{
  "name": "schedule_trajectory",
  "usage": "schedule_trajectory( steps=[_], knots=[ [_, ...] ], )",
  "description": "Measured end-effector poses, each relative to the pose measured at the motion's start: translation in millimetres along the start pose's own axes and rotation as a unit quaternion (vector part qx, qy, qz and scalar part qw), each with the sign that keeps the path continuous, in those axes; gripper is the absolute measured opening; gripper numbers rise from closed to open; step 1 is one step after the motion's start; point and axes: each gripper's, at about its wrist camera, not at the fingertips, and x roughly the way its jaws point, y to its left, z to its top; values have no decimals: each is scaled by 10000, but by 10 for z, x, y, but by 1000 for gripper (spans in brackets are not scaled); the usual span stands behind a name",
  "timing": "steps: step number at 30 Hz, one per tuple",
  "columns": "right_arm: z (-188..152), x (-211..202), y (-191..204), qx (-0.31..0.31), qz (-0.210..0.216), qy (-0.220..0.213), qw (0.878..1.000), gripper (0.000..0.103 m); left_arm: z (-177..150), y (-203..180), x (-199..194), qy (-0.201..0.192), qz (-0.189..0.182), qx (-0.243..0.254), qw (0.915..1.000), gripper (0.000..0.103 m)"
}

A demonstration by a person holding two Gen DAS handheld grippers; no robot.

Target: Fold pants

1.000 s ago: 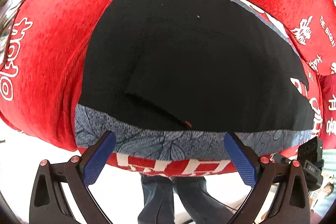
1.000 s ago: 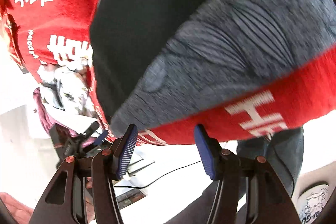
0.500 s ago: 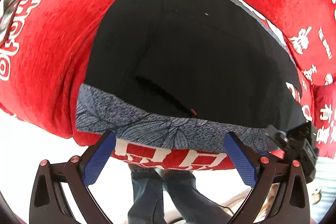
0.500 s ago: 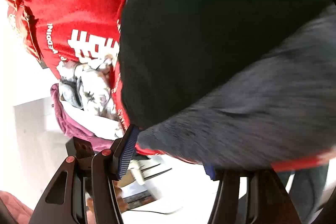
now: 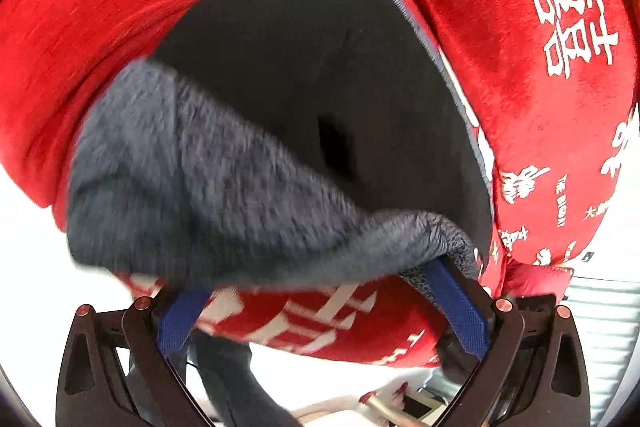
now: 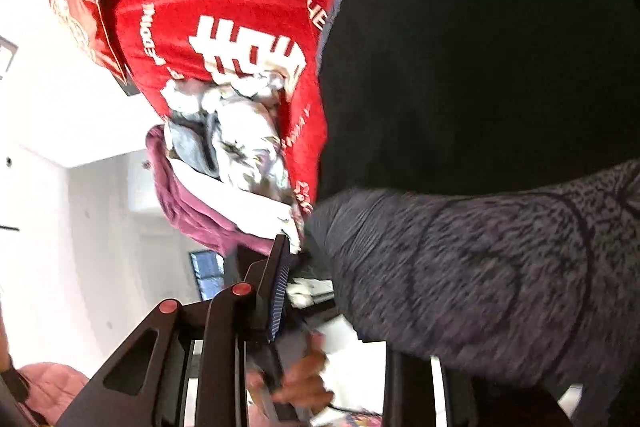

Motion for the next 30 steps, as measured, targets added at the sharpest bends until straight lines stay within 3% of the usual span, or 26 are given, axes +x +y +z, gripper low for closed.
schedule_trajectory(
  steps=[4, 8, 10, 13, 15, 18, 19, 20, 21, 22, 23, 27, 30],
  knots=[
    [-86, -40, -138, -134, -689, 89, 9975, 32, 49, -82, -76, -108, 37, 263, 9996, 96],
    [-209, -268, -497, 291, -1109, -123, 9933, 33, 120, -26, -119, -33, 68, 225, 9997, 96],
    [-252, -397, -629, 519, -1268, -291, 9901, 40, 186, -8, -13, 59, 187, 183, 9996, 96],
    [-342, -651, -734, 812, -1330, -689, 9854, 57, 204, 17, 108, 188, 457, 362, 9981, 96],
    [-401, -827, -795, 1028, -1243, -1019, 9816, 58, 190, 8, 116, 214, 513, 453, 9974, 95],
    [-479, -1053, -943, 1552, -859, -1499, 9727, 58, 182, -21, 89, 260, 666, 605, 9956, 81],
    [-501, -1081, -1024, 1824, -584, -1655, 9674, 57, 186, -17, 82, 277, 744, 656, 9947, 70],
    [-526, -1102, -1085, 2030, -401, -1775, 9621, 39, 188, 6, 74, 309, 806, 720, 9937, 62],
    [-543, -1118, -1114, 2156, -304, -1903, 9573, 5, 200, 11, 79, 374, 911, 800, 9919, 48],
    [-545, -1134, -1112, 2227, -316, -1984, 9540, 6, 213, 19, 64, 404, 1033, 833, 9903, 38],
    [-524, -1122, -1053, 2200, -397, -1990, 9542, 6, 232, 43, 13, 417, 1057, 832, 9900, 35],
    [-209, -1184, -351, 978, -1144, -1599, 9756, 6, 313, -211, -211, 322, 954, 1008, 9898, 35],
    [262, -1235, 213, 25, -1488, -1194, 9816, 6, 447, -557, -375, 6, 890, 1309, 9874, 35]
  ],
)
